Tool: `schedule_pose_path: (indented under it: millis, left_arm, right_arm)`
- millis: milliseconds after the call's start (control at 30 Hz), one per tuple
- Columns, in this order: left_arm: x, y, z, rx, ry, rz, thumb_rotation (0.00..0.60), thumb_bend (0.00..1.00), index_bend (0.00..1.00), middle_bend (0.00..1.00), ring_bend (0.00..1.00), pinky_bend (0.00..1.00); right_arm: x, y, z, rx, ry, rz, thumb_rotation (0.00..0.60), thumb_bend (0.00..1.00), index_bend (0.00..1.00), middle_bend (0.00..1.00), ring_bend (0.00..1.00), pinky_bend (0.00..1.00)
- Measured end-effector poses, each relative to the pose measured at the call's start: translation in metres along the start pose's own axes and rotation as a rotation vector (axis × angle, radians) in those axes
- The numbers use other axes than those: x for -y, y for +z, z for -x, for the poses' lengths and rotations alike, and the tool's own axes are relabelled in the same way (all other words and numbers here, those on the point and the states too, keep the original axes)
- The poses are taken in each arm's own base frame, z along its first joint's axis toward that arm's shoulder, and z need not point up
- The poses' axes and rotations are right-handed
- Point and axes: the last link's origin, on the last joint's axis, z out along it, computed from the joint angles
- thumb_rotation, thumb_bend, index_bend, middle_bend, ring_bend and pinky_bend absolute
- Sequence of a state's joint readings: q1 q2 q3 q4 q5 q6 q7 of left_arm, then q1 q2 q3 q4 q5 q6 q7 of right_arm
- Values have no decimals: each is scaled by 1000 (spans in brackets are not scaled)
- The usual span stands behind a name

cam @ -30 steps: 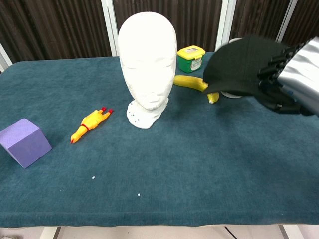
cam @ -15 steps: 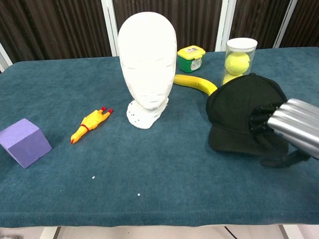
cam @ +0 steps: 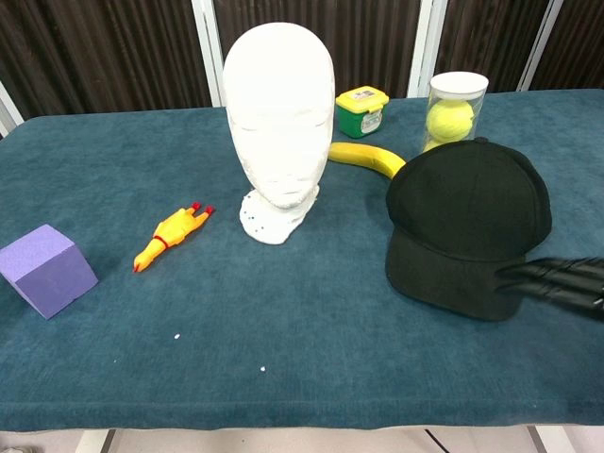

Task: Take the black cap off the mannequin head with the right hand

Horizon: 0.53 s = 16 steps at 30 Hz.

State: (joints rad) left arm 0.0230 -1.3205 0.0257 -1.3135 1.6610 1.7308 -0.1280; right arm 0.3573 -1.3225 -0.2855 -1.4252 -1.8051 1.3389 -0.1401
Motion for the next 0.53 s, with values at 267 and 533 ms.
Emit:
schedule_pose_path:
  millis: [267,533]
  left_arm:
    - [-6,-7,-7,93,84,-94,600,371,0,24,0,96]
    - [-13,-13,-8,132,138,-92,600,373,0,24,0,93]
  right_arm:
    - [-30,-61,-33,-116,9,318,600,0,0,0,0,0]
    - [-58,-112,-55,-281,16,678,600,0,0,0,0,0]
